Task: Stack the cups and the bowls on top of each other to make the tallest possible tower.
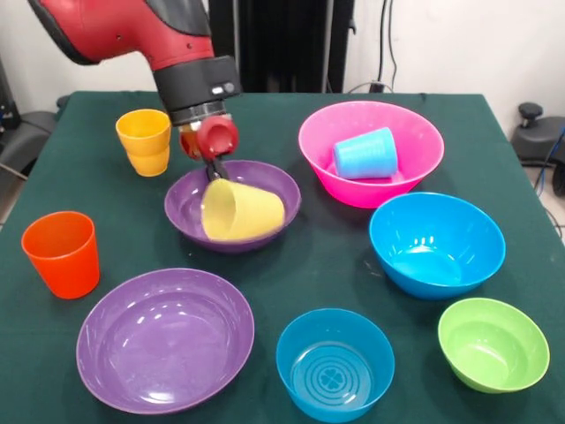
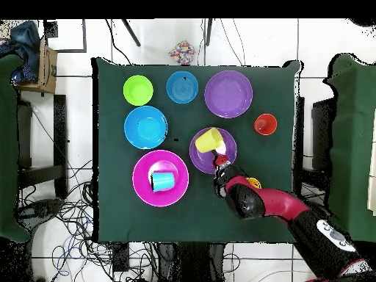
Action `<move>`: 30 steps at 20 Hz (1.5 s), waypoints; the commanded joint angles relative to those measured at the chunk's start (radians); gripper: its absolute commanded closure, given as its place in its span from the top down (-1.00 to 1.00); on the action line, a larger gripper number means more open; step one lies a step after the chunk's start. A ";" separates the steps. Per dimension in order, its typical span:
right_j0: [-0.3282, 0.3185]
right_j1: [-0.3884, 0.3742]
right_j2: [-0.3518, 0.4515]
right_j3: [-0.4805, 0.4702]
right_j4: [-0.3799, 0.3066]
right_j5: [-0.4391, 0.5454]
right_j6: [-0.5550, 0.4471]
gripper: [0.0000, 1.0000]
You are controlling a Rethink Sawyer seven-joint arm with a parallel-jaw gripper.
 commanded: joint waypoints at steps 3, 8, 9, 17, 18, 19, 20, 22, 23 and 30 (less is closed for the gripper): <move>0.195 -0.166 -0.021 -0.336 -0.056 0.737 -0.599 1.00; 0.314 -0.209 -0.072 -0.478 -0.066 1.034 -0.602 1.00; 0.330 -0.210 -0.074 -0.498 -0.070 1.080 -0.605 1.00; 0.359 -0.195 -0.064 -0.563 -0.066 1.241 -0.652 1.00; 0.364 -0.208 -0.073 -0.549 -0.074 1.208 -0.613 1.00; 0.373 -0.223 -0.087 -0.541 -0.080 1.196 -0.572 1.00; 0.380 -0.236 -0.101 -0.534 -0.094 1.178 -0.541 1.00; 0.375 -0.247 -0.102 -0.511 -0.089 1.117 -0.505 1.00; 0.370 -0.254 -0.092 -0.506 -0.069 1.101 -0.507 1.00; 0.397 -0.240 -0.048 -0.588 0.007 1.047 -0.457 1.00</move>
